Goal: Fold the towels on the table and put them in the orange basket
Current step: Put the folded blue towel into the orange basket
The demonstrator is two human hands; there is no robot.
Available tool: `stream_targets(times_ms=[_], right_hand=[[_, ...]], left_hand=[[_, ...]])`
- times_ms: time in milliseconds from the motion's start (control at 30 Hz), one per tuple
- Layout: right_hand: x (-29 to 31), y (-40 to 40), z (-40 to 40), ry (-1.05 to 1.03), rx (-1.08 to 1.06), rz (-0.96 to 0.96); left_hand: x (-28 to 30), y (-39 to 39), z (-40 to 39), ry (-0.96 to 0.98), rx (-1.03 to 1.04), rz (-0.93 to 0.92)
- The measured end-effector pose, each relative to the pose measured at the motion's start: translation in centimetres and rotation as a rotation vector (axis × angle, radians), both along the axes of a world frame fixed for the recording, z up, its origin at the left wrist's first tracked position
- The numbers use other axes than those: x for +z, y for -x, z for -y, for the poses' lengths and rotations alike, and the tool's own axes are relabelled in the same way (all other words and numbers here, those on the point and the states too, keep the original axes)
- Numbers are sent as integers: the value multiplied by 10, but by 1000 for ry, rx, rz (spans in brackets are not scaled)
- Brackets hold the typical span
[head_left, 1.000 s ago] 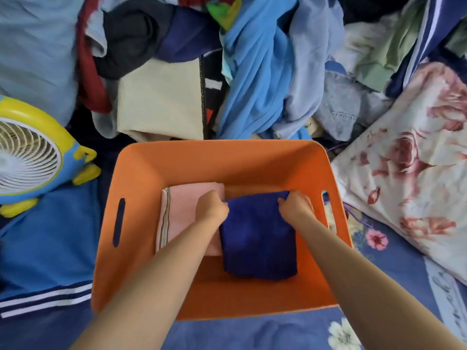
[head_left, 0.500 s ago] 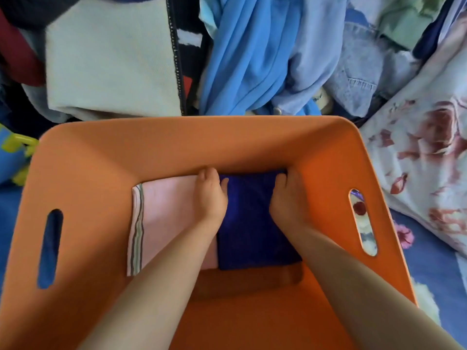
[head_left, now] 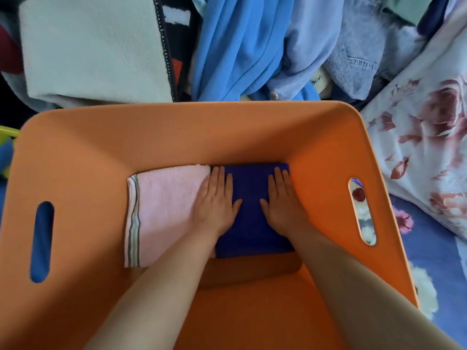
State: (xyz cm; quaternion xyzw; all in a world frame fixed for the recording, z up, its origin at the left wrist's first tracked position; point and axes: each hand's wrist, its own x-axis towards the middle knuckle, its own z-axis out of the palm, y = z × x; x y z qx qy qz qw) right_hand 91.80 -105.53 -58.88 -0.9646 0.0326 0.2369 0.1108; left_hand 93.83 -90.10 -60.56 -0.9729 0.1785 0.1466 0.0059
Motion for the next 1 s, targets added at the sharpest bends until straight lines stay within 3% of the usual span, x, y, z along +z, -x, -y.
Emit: stream_targets(times_ms=[233, 367, 700, 1000], right_hand=[[31, -6, 0, 17, 31, -135], [72, 0, -7, 18, 45, -119], [215, 51, -9, -59, -9, 277], [346, 161, 1, -50, 34, 528]], left_hand=[[32, -5, 3, -13, 15, -149], [74, -5, 1, 24, 14, -129], [229, 39, 0, 8, -29, 76], [362, 152, 2, 2, -56, 238]])
